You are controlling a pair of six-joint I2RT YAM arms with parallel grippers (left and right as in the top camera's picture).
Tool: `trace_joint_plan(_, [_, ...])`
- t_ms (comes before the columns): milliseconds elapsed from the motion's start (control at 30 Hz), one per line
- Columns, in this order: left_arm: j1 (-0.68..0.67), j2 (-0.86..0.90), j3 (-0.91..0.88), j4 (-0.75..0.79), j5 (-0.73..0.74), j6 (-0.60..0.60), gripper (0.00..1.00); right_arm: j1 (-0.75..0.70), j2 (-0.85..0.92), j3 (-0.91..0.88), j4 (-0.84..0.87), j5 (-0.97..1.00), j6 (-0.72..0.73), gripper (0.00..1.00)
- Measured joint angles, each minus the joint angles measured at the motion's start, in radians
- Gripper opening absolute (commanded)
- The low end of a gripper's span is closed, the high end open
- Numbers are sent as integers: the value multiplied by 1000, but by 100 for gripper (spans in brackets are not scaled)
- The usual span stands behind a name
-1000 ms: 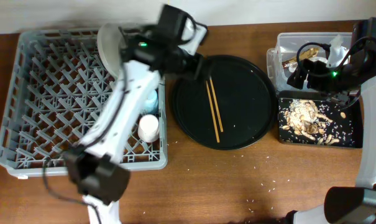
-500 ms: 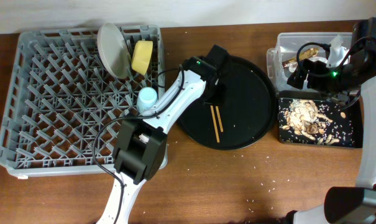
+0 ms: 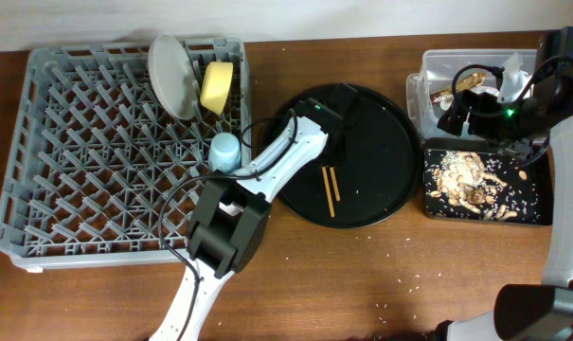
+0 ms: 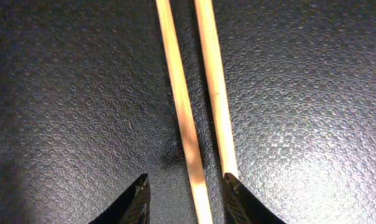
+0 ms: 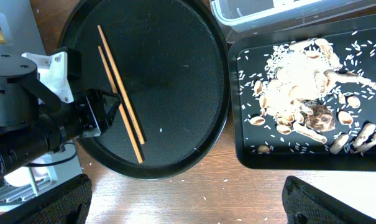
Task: Sort waste into correct bins and load items into the dishwasher rack
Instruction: 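Grasp one wooden chopstick on the black tray with the left gripper, then carry the chopstick to the rack and drop it in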
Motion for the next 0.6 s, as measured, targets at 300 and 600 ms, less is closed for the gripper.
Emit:
trace_joint_plan(300, [2,21,-7,6,9,-41,5,0,0,0,0,0,0,98])
trace_joint_plan(600, [12,61,146,-161,25,21,1,0,0,0,0,0,0,98])
